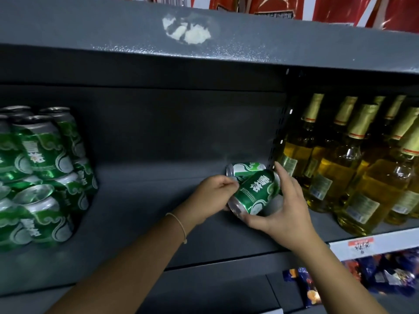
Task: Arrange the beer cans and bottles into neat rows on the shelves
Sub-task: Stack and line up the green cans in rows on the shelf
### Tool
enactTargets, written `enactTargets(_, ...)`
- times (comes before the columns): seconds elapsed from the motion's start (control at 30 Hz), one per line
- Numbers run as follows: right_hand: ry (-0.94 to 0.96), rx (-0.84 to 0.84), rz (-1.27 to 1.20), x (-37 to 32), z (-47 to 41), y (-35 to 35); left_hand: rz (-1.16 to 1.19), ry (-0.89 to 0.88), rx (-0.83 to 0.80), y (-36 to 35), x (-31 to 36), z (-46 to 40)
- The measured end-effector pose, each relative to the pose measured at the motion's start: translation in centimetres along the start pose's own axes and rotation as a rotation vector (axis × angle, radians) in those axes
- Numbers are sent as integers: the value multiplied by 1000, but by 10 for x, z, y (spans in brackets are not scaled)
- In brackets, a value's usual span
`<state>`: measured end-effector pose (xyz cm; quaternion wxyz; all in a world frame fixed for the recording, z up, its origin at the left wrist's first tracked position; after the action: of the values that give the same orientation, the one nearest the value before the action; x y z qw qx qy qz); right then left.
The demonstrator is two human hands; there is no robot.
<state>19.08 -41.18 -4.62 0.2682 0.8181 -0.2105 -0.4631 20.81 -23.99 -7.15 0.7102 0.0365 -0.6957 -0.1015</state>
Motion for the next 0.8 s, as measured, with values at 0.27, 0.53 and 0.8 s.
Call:
enactTargets(0.27, 350, -152, -141, -67, -9, -19, 514, 104, -274, 25, 11, 40)
enactTargets(0.53, 21, -118, -800, -97, -30, -67, 567, -80, -86, 91, 18, 79)
enactTargets(0.8, 32, -309, -965, -185, -33, -125, 418, -178, 66, 169, 23, 147)
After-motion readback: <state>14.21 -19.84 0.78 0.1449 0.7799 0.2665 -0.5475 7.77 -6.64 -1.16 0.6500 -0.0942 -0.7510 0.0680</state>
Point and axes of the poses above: each hand's wrist, its own z-axis away from the middle knuckle, its own y-axis out of the back of the hand, x = y × z, the point moved 7 cm from there along -z, towards the middle knuckle, and after that the axes turned 6 degrees about -x, right-handed, at the moved point
